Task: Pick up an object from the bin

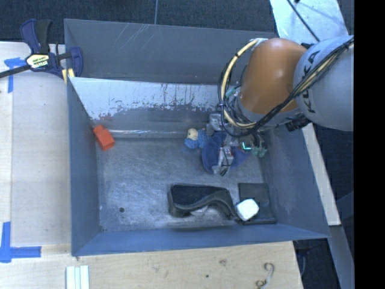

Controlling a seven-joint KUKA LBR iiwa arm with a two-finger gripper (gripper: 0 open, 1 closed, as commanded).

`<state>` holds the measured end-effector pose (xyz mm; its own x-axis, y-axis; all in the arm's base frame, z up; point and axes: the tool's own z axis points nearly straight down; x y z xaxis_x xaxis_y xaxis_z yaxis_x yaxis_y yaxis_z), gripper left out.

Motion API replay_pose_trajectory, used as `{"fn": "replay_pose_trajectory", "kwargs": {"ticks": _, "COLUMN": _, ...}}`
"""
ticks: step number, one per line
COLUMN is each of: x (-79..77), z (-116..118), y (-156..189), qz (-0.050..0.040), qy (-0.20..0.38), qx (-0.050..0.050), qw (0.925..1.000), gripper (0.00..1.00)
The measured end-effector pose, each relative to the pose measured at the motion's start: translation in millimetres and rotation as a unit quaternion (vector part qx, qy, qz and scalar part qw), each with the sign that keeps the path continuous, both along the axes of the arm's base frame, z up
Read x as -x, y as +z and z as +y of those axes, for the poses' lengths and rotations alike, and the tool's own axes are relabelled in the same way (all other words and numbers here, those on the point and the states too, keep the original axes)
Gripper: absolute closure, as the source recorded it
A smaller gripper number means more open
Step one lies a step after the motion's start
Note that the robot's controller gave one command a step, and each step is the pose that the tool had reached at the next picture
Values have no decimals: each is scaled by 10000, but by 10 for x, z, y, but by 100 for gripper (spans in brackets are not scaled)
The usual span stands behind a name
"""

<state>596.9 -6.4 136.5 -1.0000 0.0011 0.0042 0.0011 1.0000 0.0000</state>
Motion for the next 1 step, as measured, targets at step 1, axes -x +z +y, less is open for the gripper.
{"fn": "replay_pose_trajectory", "kwargs": {"ticks": 1, "x": 54, "z": -535, "y": -677, "qz": -28, "qy": -592, "qx": -16, "qw": 9982, "gripper": 0}}
